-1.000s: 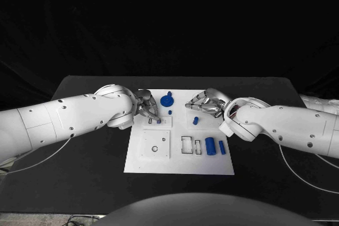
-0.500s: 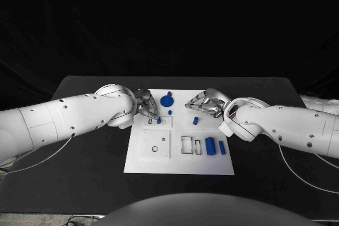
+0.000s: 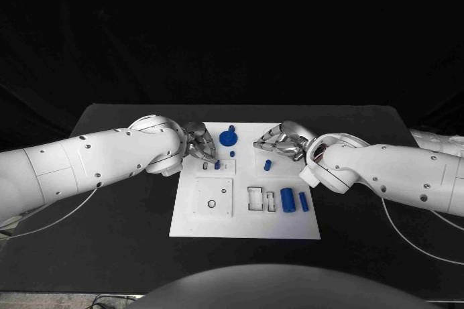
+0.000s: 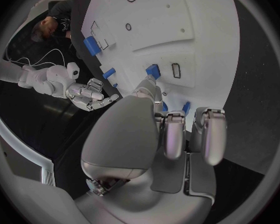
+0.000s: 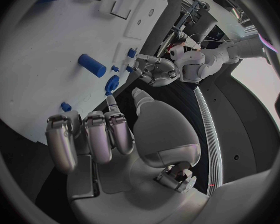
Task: Assemble the parts on the task board
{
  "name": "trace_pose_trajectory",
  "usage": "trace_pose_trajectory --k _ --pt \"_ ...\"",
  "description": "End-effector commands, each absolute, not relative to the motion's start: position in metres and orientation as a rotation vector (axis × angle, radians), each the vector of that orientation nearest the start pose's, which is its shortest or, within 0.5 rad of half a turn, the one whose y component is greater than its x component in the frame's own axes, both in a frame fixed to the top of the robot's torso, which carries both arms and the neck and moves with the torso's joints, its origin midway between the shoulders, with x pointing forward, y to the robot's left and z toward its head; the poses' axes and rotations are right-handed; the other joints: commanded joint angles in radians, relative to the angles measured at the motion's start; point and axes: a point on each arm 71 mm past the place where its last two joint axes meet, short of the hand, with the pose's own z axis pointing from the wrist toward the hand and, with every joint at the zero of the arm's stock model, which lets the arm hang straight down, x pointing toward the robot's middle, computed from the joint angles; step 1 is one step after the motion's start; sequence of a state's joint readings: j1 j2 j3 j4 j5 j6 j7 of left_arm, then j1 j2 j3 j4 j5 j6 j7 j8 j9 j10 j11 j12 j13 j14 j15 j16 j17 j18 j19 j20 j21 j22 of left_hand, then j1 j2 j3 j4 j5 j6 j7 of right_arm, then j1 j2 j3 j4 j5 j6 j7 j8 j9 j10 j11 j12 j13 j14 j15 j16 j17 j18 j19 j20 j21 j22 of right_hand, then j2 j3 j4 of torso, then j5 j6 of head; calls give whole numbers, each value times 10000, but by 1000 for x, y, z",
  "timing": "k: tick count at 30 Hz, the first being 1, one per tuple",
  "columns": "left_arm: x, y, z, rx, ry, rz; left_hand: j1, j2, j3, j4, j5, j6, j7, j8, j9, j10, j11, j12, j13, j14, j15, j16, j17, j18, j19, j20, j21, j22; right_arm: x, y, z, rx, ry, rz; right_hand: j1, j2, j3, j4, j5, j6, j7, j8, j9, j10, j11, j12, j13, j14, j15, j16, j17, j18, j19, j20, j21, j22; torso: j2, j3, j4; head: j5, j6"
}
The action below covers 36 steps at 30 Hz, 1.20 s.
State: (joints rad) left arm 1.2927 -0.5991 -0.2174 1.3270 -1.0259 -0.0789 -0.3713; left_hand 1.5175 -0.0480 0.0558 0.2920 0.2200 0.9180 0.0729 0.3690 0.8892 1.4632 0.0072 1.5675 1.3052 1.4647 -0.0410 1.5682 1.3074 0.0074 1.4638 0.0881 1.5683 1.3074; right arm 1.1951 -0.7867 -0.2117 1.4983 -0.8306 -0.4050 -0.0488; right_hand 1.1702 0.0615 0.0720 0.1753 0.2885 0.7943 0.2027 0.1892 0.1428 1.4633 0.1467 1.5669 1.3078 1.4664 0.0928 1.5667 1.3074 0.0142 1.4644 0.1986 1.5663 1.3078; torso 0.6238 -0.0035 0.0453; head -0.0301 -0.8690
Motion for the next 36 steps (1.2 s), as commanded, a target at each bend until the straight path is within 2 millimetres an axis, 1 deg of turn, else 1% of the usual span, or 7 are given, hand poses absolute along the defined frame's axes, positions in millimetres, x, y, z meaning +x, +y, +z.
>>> trace_pose_trajectory --k 1,5,7,15,31,34,36 --pt "508 151 -230 -2001 20711 -6368 -1071 -1 -262 23 366 -142 21 70 -52 1076 88 33 2656 1061 83 26 2634 -74 1070 34 25 2634 464 -190 -253 4086 19073 8858 -82 22 33 34 63 36 172 57 11 1075 60 39 2630 1043 52 41 2634 -142 1064 74 45 2630 -9 0 2 29 27" --pt "509 161 -222 -2563 20003 -6816 -2243 -27 -711 31 608 -304 45 135 -67 1076 108 33 2656 1061 115 26 2634 -74 1070 54 25 2634 464 -191 -253 4096 19058 8841 -82 22 33 34 63 36 172 57 11 1075 60 39 2630 1043 52 41 2634 -142 1064 74 45 2630 -12 -4 23 -13 37" --pt "511 165 -215 -2666 19879 -6836 -3141 140 -1055 26 769 -419 78 169 -80 1076 111 33 2656 1061 151 26 2634 -74 1070 74 25 2634 464 -191 -253 4102 19055 8831 -82 22 33 34 63 36 172 57 11 1075 60 39 2630 1043 52 41 2634 -142 1064 74 45 2630 -16 -6 30 -10 23" --pt "526 180 -195 -1884 20234 -5509 -4519 579 -1651 18 63 -259 83 15 -481 1076 161 33 2656 1061 116 26 2634 -74 1070 134 25 2634 465 -190 -254 4098 19070 8839 -82 22 33 34 63 36 172 57 11 1075 60 39 2630 1043 52 41 2634 -142 1064 74 45 2630 -8 -5 7 71 91" --pt "557 202 -203 -1162 21447 -2366 -4433 754 -1755 1 -146 181 16 -219 -871 1076 89 33 2656 1061 75 26 2634 -74 1070 179 25 2634 464 -191 -254 4113 19117 8817 -82 22 33 34 63 36 172 57 11 1075 60 39 2630 1043 52 41 2634 -142 1064 74 45 2630 1 -4 -11 91 161" --pt "560 204 -207 -1292 21849 -2212 -3669 869 -1635 -7 -226 257 -2 -472 -1140 1076 77 33 2656 1061 55 26 2634 -74 1070 152 25 2634 464 -190 -254 4106 19150 8819 -82 22 33 34 63 36 172 57 11 1075 60 39 2630 1043 52 41 2634 -142 1064 74 45 2630 8 -10 -12 86 161" --pt "561 204 -210 -1356 22008 -2209 -3231 1053 -1558 -19 -659 346 -12 -603 -1293 1076 66 33 2656 1061 42 26 2634 -74 1070 135 25 2634 464 -190 -254 4101 19169 8819 -82 22 33 34 63 36 172 57 11 1075 60 39 2630 1043 52 41 2634 -142 1064 74 45 2630 8 -11 -12 86 168"
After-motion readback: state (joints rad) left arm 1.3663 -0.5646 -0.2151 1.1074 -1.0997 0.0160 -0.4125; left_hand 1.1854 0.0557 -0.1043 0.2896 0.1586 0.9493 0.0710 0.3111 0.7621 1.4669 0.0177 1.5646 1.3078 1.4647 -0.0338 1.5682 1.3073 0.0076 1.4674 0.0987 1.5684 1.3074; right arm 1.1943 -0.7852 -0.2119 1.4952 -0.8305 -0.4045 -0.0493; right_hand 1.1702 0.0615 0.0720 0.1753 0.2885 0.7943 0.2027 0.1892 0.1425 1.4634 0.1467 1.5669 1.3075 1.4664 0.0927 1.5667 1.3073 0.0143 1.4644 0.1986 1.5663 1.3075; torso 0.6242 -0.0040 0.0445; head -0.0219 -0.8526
